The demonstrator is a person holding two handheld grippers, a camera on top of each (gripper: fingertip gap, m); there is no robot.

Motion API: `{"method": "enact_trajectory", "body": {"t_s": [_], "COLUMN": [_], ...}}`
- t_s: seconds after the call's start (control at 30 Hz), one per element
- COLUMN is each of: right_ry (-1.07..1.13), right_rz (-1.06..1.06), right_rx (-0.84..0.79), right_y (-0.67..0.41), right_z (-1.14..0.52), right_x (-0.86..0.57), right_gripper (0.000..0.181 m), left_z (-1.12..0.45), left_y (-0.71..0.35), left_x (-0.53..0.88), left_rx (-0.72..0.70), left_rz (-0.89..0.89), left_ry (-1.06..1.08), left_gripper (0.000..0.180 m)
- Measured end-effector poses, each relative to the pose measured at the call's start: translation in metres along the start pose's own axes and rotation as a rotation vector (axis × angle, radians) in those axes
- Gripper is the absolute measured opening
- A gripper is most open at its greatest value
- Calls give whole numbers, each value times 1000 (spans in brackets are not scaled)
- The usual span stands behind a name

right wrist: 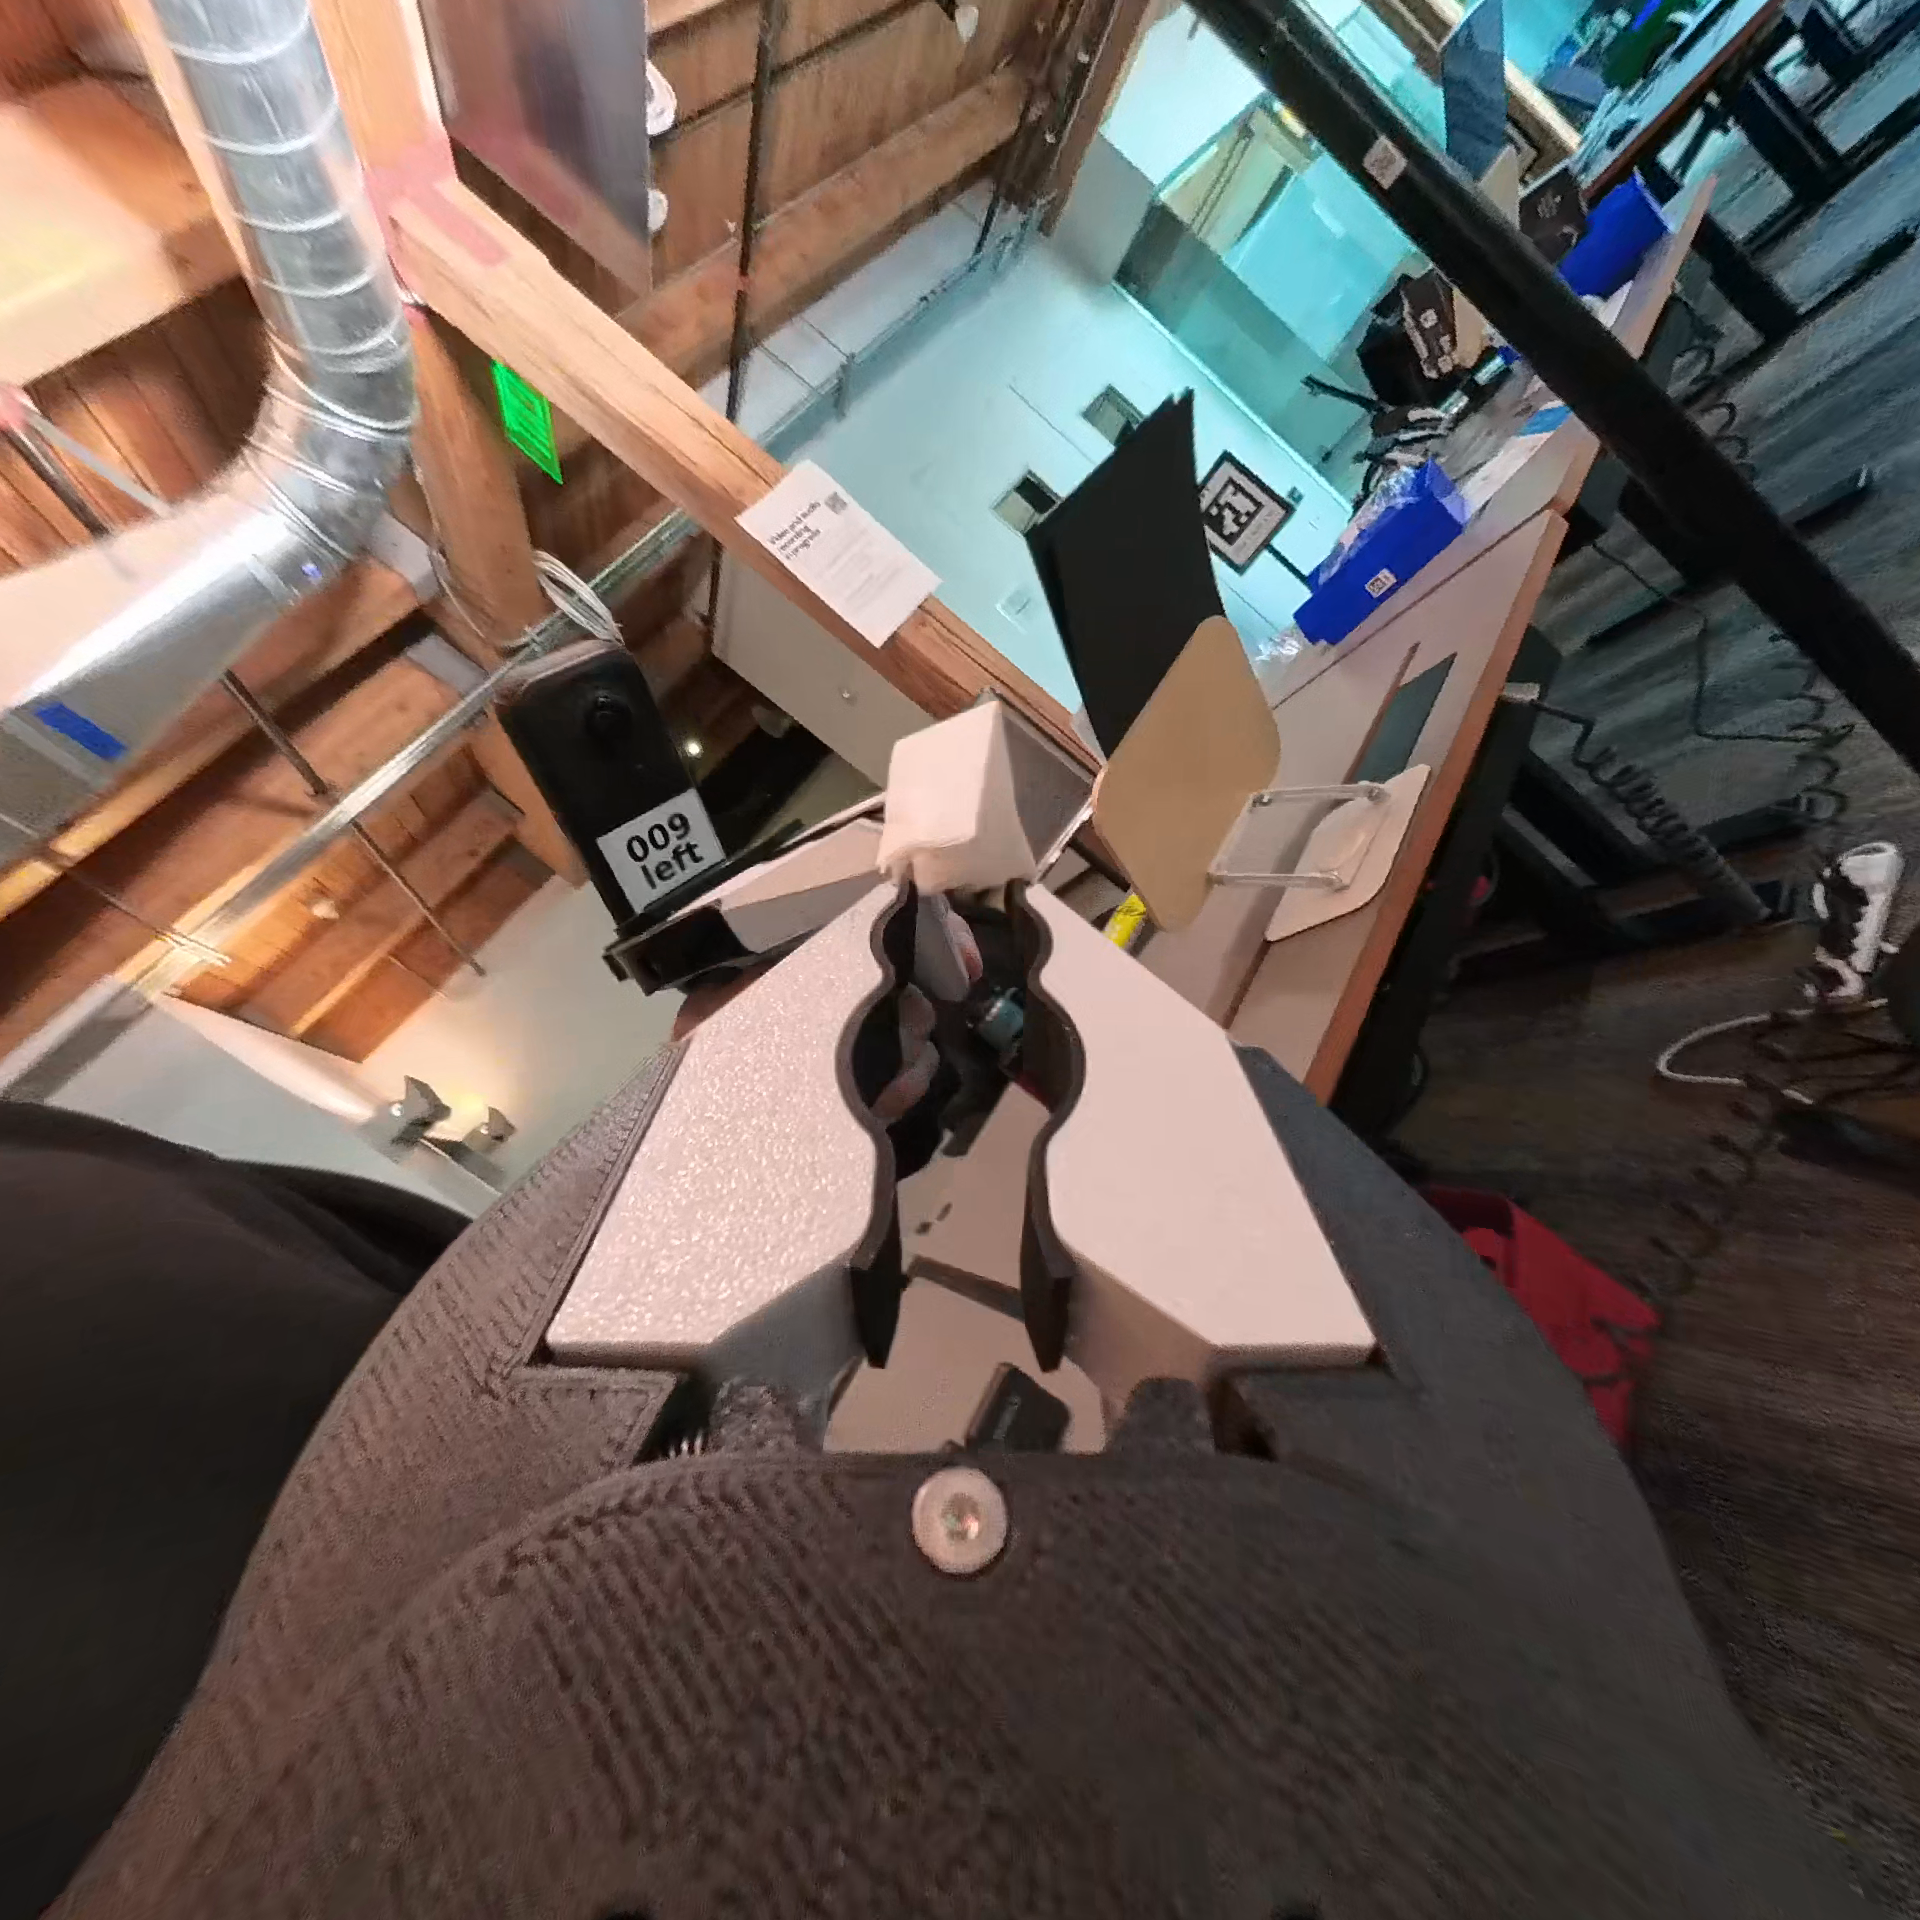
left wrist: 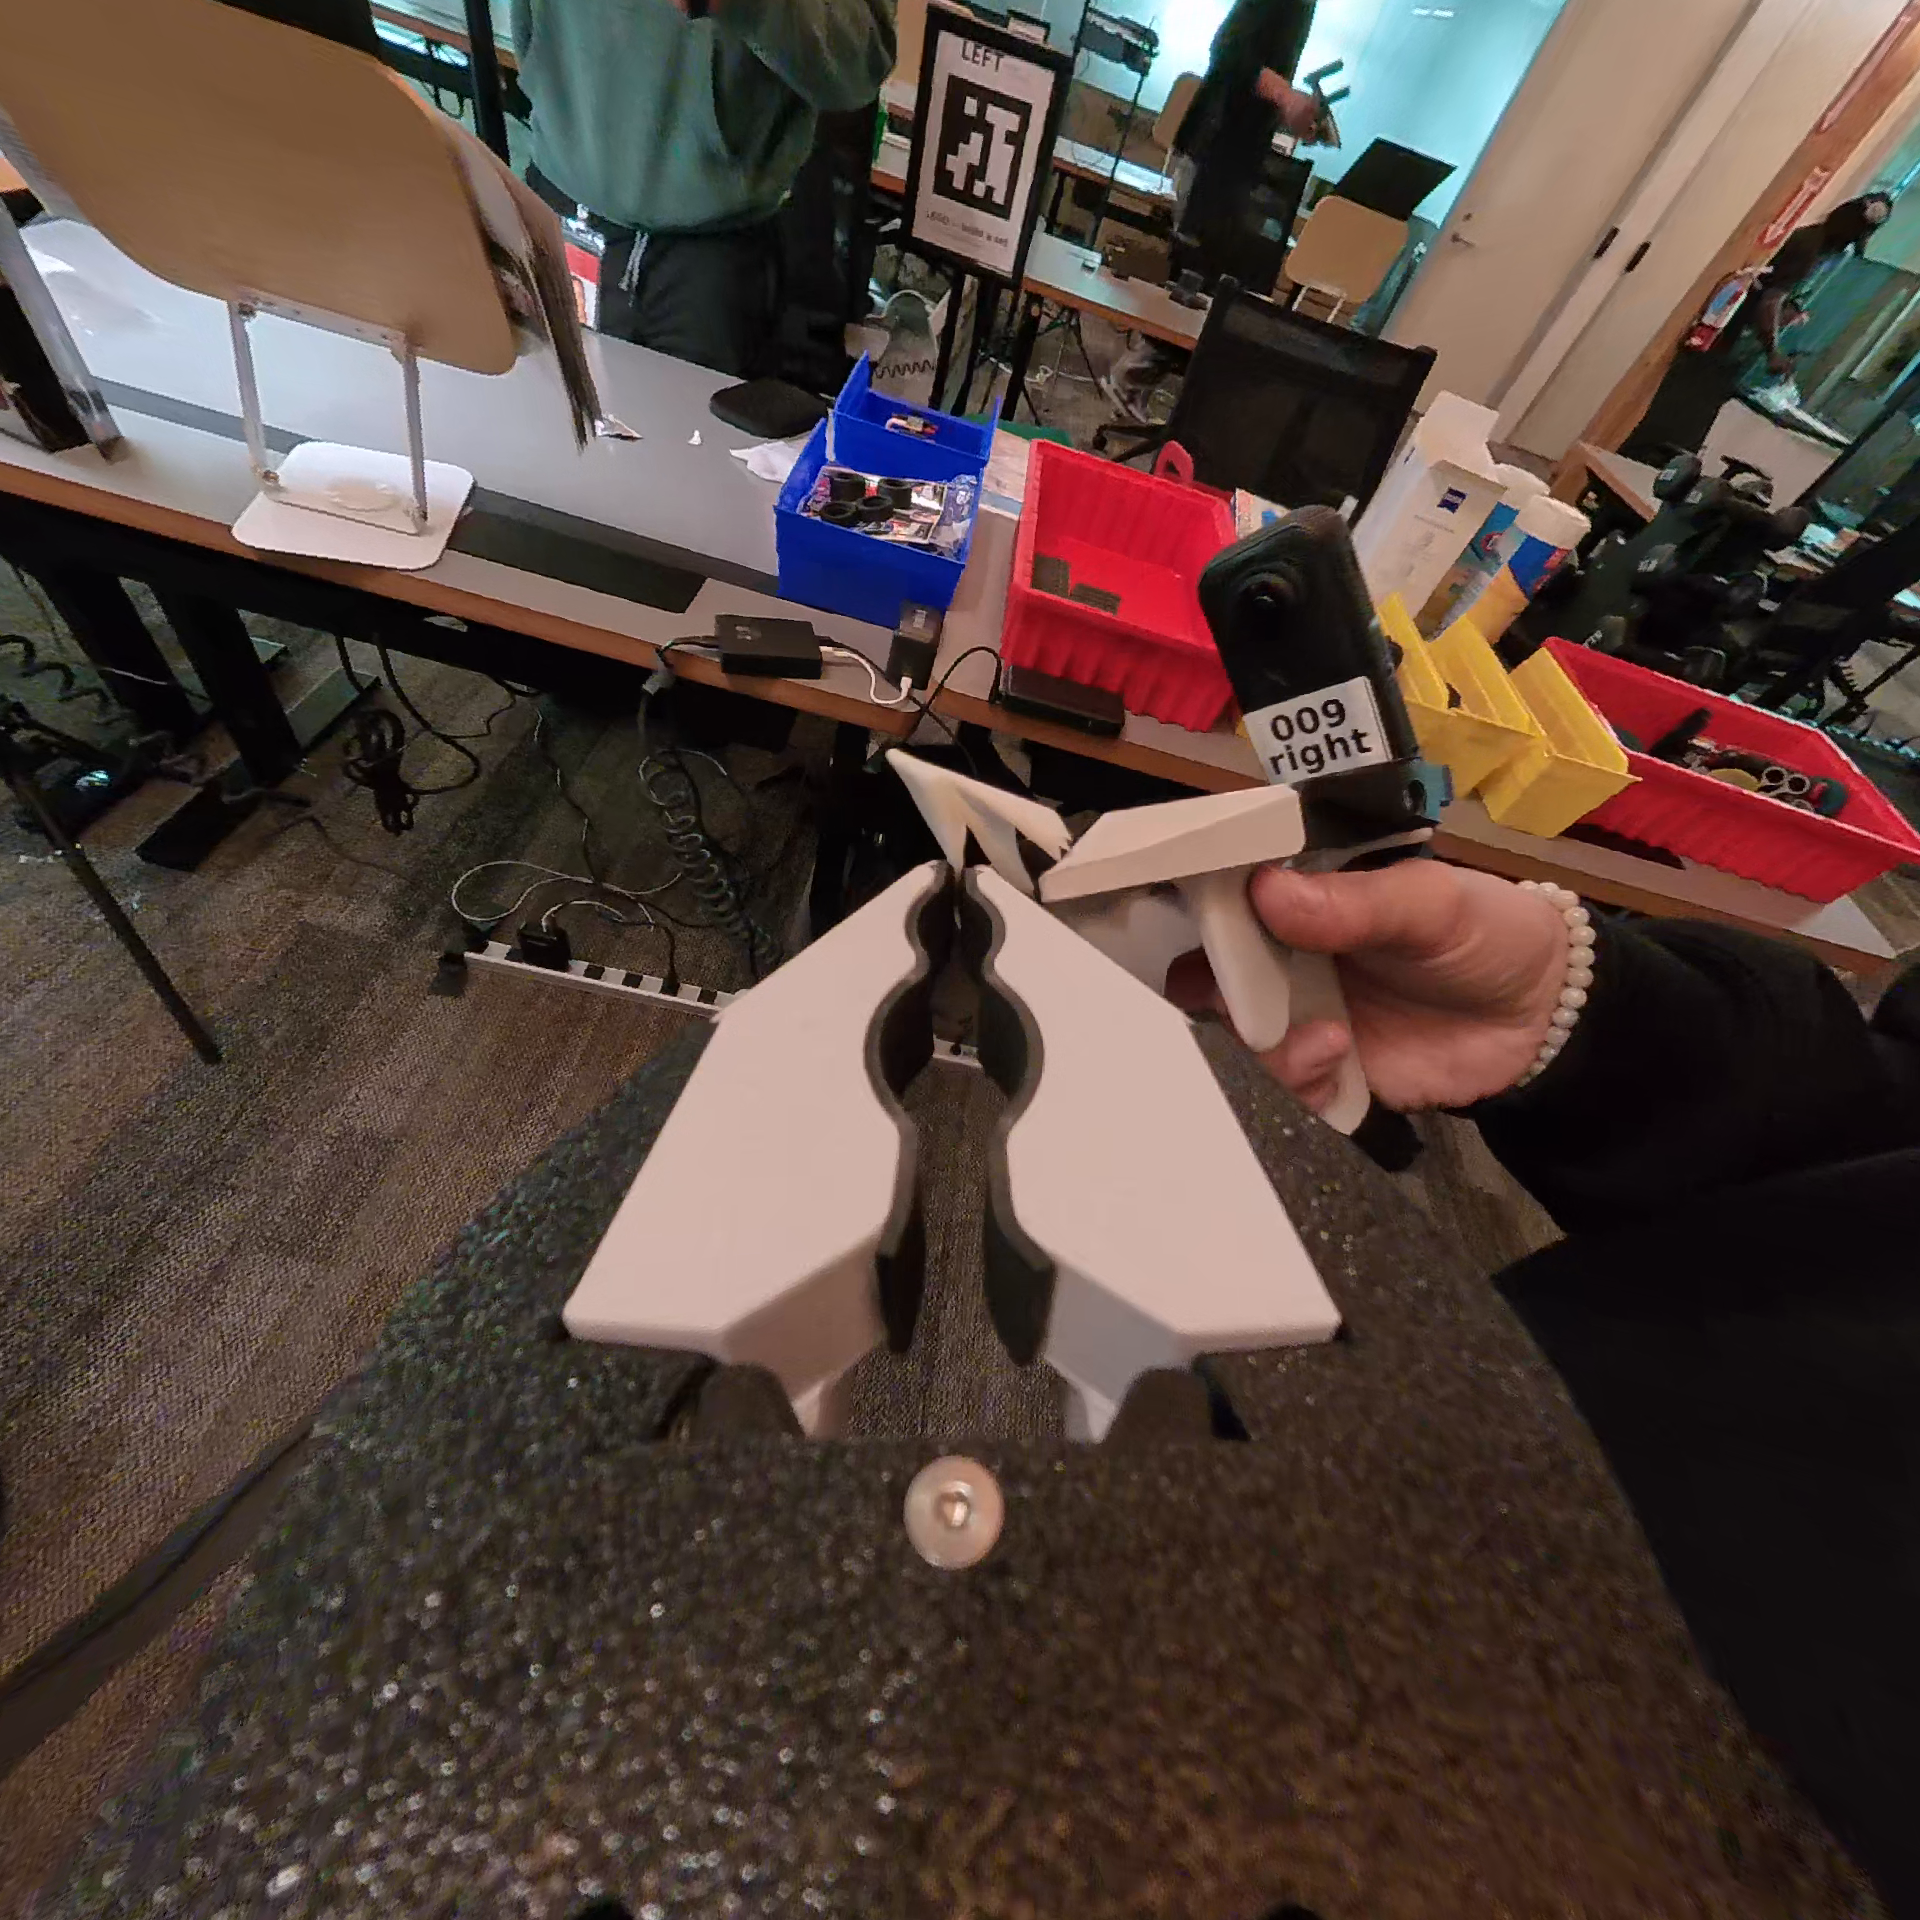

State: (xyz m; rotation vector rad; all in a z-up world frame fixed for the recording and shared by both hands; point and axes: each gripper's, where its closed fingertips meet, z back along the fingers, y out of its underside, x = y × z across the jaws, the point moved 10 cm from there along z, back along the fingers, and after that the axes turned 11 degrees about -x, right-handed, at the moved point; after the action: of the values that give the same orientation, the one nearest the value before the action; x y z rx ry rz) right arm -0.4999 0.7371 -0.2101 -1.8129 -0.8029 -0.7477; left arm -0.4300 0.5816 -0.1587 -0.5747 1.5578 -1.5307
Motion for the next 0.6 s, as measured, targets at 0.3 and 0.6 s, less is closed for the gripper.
{"method": "enact_trajectory", "body": {"t_s": [0.3, 0.6], "right_ry": [0, -33], "right_rz": [-60, -125], "right_rx": [-110, -111], "right_y": [2, 8], "right_z": [5, 6], "right_x": [-3, -1], "right_gripper": [0, 9], "left_z": [2, -2], "left_y": [3, 9], "left_x": [0, -4], "left_rx": [25, 62], "left_rz": [-112, -221], "left_ry": [11, 8], "left_gripper": [0, 0]}}
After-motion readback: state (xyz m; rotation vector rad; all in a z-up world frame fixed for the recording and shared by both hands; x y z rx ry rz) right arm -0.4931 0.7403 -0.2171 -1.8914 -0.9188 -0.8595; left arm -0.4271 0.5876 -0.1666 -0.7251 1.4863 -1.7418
